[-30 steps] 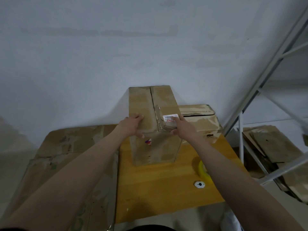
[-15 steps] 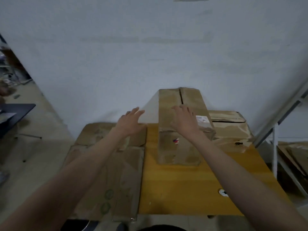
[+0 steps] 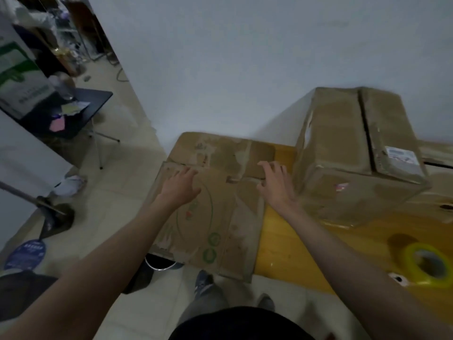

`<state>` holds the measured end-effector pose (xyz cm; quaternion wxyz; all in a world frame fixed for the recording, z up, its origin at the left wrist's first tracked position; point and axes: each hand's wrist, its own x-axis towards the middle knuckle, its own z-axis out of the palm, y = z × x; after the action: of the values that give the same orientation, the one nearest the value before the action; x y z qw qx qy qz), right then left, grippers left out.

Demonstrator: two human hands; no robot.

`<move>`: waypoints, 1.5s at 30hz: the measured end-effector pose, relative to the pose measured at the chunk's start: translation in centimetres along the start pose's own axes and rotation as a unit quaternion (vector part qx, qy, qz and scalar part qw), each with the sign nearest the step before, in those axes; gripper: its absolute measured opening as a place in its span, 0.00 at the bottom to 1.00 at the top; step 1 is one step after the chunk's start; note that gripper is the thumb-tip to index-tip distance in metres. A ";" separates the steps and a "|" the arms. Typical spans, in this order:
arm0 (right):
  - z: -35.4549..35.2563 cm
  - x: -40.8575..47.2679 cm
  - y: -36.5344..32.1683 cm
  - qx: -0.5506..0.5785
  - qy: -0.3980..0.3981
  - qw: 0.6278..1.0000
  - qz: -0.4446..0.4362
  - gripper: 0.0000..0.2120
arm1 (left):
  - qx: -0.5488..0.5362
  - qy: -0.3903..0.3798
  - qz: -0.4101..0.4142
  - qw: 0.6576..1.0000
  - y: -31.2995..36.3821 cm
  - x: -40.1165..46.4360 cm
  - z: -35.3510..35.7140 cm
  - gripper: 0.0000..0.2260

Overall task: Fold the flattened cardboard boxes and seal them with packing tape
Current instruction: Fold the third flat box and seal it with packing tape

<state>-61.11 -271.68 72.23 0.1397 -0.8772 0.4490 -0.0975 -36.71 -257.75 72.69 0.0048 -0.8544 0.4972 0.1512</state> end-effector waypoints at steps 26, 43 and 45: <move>17.8 -1.2 2.8 0.363 -0.138 0.812 0.435 0.18 | 0.003 -0.191 0.049 0.980 -3.9 6.5 16.3 0.24; 13.5 -1.9 2.3 0.474 -0.141 0.799 0.342 0.11 | -0.061 -0.141 0.033 0.987 10.9 3.9 12.6 0.27; 14.4 -2.5 3.2 0.393 -0.138 0.843 0.340 0.12 | -0.054 -0.131 0.040 0.989 11.0 3.9 12.8 0.27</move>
<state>-60.72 -269.18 57.51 0.5580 -0.5451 0.6192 -0.0898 -47.52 -264.58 61.05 0.0176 -0.8057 0.5171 0.2883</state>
